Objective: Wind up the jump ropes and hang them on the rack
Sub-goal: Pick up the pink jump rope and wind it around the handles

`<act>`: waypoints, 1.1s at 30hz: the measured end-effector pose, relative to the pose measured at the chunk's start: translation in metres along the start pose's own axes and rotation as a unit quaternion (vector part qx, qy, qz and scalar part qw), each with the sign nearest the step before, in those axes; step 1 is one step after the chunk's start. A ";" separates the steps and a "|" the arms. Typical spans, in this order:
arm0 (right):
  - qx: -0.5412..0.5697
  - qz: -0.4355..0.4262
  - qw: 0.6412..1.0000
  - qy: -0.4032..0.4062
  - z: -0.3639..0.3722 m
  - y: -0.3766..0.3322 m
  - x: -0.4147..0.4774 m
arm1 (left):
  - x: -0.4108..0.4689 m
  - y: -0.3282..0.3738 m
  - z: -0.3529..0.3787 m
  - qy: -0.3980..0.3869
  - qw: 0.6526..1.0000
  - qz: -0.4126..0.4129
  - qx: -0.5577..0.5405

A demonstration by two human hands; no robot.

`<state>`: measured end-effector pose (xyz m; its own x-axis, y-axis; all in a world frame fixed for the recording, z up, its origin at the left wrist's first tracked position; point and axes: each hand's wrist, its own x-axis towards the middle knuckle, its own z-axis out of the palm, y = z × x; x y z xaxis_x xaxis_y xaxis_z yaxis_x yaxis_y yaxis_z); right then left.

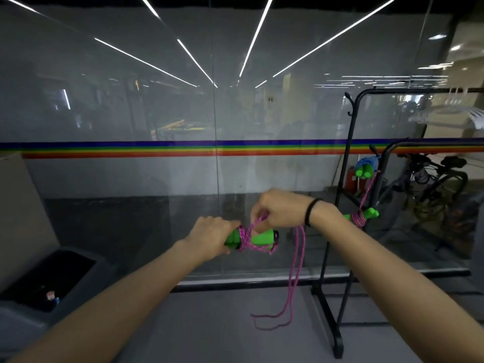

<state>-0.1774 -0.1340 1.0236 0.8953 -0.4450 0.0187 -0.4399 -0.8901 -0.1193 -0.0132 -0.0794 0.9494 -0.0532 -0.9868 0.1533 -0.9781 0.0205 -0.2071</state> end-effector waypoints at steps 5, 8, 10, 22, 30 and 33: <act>0.264 -0.010 0.961 0.078 0.008 0.027 0.014 | -0.009 0.001 -0.011 0.042 0.977 0.123 -0.169; 0.418 0.002 0.899 0.129 0.029 0.041 0.011 | -0.010 -0.002 -0.015 0.110 0.903 0.096 -0.403; 0.389 0.053 0.907 0.151 0.042 0.042 0.010 | -0.007 -0.002 -0.017 0.143 0.871 0.056 -0.466; 0.085 0.095 0.992 -0.002 0.057 0.014 -0.009 | 0.004 -0.009 0.008 0.120 0.906 -0.084 -0.396; -0.121 0.013 0.993 0.008 0.025 -0.010 -0.024 | -0.001 0.009 0.001 -0.089 0.985 0.029 -0.148; 0.022 -0.010 0.999 0.031 0.015 0.004 -0.016 | -0.005 0.016 -0.006 -0.113 0.980 0.116 -0.113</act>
<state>-0.1922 -0.1288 1.0076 0.8975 -0.4330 0.0835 -0.4167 -0.8947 -0.1609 -0.0301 -0.0729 0.9511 -0.2588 -0.9613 -0.0950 -0.9659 0.2588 0.0128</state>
